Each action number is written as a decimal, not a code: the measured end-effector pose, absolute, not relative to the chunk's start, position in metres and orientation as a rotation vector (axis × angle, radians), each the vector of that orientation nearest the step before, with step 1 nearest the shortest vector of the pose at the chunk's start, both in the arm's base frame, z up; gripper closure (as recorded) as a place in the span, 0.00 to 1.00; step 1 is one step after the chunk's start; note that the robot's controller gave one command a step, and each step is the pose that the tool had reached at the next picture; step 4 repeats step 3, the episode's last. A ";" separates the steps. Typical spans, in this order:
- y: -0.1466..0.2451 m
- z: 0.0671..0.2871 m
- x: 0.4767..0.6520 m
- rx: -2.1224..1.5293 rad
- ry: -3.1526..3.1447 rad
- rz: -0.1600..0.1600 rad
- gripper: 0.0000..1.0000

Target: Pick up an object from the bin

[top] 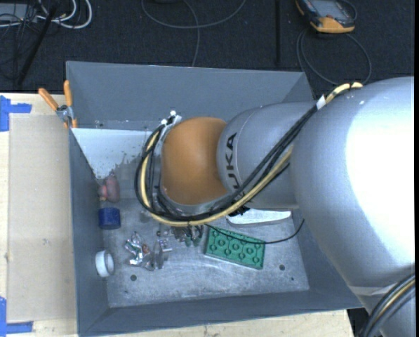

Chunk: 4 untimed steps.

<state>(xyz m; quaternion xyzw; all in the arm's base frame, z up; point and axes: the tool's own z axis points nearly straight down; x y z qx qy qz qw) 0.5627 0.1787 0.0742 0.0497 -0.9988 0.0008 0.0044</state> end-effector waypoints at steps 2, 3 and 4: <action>0.189 0.074 0.548 0.237 -3.134 -0.004 1.00; 0.189 0.262 0.540 0.349 -3.131 -0.003 1.00; 0.189 0.262 0.540 0.349 -3.131 -0.003 1.00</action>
Offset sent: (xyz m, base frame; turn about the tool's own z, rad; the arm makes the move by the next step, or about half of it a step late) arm -0.0163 0.0094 -0.0042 -0.0574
